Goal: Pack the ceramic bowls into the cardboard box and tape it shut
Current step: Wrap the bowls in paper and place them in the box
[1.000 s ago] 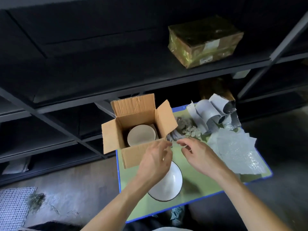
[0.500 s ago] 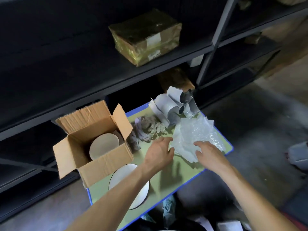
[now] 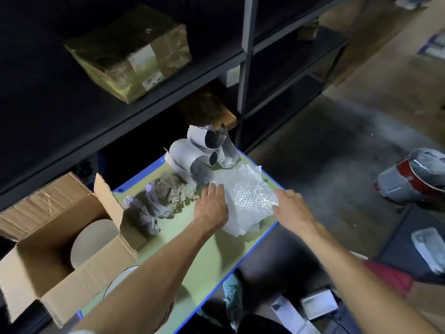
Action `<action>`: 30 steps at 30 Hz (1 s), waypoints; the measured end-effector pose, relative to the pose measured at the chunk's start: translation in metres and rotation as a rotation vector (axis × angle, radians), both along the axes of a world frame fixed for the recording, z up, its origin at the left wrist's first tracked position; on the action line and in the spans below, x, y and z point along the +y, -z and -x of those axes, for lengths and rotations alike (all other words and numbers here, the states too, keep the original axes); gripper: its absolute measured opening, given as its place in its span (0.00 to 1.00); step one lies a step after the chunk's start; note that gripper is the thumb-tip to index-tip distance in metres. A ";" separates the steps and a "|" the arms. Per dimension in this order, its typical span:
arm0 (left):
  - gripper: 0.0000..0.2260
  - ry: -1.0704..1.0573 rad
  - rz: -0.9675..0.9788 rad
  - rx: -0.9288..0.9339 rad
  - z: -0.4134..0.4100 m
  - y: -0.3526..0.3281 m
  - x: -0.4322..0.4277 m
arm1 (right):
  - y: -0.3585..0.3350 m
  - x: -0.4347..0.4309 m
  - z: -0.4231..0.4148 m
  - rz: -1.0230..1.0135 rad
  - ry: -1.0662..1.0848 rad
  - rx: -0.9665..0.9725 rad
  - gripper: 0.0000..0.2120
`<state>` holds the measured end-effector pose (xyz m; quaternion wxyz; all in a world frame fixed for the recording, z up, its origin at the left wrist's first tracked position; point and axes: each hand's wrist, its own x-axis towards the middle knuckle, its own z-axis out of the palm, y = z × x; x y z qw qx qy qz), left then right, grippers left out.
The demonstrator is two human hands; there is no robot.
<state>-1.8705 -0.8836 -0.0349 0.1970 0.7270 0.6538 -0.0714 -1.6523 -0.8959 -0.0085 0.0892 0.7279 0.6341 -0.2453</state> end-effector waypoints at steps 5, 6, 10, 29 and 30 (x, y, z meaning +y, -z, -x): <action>0.24 -0.016 0.014 0.033 -0.004 0.012 0.013 | 0.007 0.008 0.003 -0.031 0.037 0.039 0.20; 0.23 -0.029 0.003 0.029 -0.004 0.014 0.014 | 0.007 0.008 0.004 -0.040 0.050 0.047 0.19; 0.17 -0.067 -0.076 -0.008 -0.005 0.013 0.015 | 0.005 0.008 0.009 -0.091 0.073 0.097 0.17; 0.07 -0.402 -0.223 -0.420 0.032 -0.025 0.006 | -0.037 0.017 0.011 -0.016 0.140 0.440 0.17; 0.07 -0.416 -0.237 -0.455 0.035 -0.030 0.003 | -0.040 0.017 0.012 0.001 0.129 0.482 0.17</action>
